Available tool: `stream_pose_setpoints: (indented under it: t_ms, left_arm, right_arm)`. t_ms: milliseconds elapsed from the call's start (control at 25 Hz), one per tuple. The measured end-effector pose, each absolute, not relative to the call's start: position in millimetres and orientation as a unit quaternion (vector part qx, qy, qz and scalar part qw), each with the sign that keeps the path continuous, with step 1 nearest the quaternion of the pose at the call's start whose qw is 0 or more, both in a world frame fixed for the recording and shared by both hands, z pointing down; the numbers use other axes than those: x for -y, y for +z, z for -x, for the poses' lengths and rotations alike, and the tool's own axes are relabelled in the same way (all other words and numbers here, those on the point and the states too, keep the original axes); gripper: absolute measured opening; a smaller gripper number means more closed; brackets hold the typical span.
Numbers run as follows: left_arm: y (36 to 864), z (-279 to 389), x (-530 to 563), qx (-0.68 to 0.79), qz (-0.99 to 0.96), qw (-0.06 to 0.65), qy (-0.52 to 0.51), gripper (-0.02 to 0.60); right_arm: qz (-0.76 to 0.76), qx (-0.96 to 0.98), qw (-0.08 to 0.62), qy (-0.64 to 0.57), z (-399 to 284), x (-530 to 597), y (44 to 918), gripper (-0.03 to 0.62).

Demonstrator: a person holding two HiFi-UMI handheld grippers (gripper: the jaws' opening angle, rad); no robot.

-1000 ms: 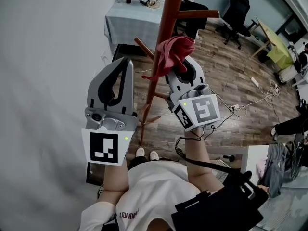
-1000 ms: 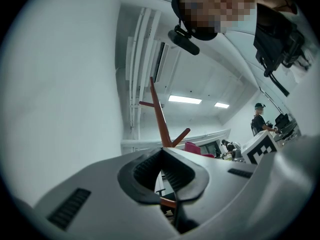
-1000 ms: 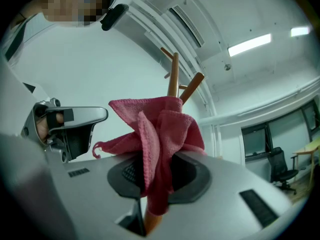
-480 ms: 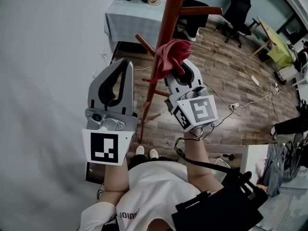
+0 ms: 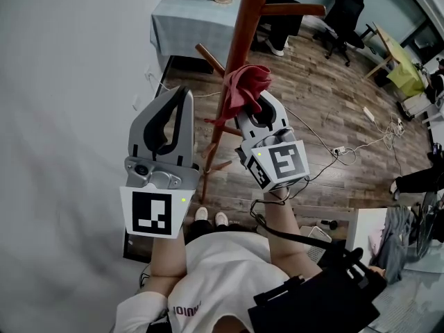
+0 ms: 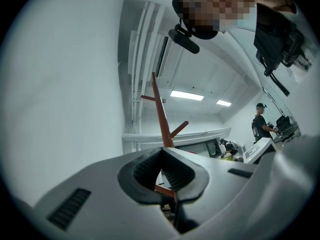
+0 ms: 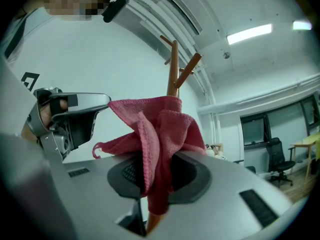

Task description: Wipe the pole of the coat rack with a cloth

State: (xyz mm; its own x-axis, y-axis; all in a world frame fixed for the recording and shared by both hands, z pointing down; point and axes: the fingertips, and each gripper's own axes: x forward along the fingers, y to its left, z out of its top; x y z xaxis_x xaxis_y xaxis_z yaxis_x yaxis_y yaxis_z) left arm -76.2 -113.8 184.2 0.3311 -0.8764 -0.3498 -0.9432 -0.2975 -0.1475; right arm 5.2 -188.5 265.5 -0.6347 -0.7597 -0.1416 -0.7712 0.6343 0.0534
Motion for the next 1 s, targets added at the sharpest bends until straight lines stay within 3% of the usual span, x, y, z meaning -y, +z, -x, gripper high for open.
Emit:
stream_pose_setpoints:
  t_ms: [1000]
  left_arm:
    - [201,71,120,-0.560,0.810,0.144,0.094,0.012]
  right_arm:
    - [0.419,-0.907,0.019,0.028,-2,178,304,0.092]
